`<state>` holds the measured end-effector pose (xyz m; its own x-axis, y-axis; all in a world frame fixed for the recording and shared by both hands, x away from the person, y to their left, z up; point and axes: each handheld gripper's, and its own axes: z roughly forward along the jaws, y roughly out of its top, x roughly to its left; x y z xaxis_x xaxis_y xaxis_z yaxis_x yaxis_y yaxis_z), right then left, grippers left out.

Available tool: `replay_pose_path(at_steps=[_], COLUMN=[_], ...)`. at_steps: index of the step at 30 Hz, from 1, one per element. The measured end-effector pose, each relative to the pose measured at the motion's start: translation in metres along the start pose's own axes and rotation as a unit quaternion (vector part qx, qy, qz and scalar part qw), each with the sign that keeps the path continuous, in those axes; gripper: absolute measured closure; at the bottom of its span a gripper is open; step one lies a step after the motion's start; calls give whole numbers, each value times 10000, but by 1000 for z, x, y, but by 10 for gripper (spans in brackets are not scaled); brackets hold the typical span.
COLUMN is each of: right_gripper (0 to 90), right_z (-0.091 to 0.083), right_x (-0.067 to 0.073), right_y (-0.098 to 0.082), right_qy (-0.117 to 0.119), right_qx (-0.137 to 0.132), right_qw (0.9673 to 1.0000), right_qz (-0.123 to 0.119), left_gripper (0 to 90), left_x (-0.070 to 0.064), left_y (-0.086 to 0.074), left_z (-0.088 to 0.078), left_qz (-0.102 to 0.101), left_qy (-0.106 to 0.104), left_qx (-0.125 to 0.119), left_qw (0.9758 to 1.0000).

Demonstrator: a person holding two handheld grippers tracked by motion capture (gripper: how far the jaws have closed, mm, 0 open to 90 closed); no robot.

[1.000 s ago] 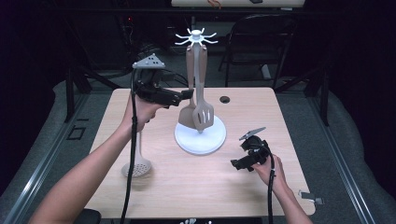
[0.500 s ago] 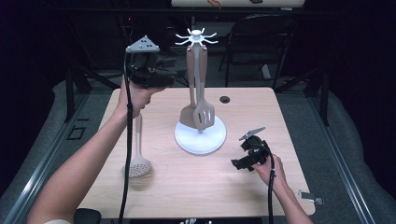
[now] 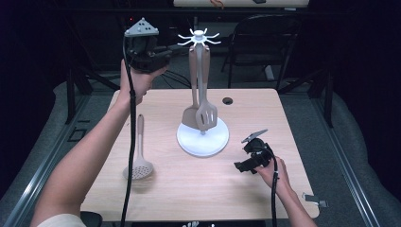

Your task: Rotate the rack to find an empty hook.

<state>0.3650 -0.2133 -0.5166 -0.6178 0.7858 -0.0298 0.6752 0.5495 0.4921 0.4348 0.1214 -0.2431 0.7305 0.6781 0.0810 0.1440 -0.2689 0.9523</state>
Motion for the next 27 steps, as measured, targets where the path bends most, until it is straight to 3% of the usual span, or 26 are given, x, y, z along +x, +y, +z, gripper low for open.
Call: replay_pose_path(at_steps=[3, 13, 14, 19, 23, 26, 27], right_gripper=[99, 100, 100, 100, 100, 100, 100], right_z=[2, 1, 0, 2, 0, 2, 0], right_x=[1, 1, 0, 1, 0, 1, 0], right_y=[-1, -1, 0, -1, 0, -1, 0], right_qy=[152, 75, 3, 98, 12, 98, 17], right_qx=[-97, -93, -7, -89, -7, -90, -6], right_qw=[9998, 9999, 10000, 9999, 10000, 9999, 10000], right_qz=[89, 74, -7, 59, -7, 55, -10], left_gripper=[891, 889, 889, 888, 887, 886, 887], left_x=[3, 9, 10, 15, 18, 22, 23], left_y=[1, 2, 2, 3, 4, 5, 6], left_z=[5, 13, 13, 18, 21, 23, 24], left_qz=[-20, -108, -120, -177, -189, -213, -214], left_qy=[81, 260, 277, 347, 414, 444, 445], left_qx=[51, 50, 65, 81, 114, 150, 161], left_qw=[10000, 9996, 9995, 9992, 9989, 9987, 9986])
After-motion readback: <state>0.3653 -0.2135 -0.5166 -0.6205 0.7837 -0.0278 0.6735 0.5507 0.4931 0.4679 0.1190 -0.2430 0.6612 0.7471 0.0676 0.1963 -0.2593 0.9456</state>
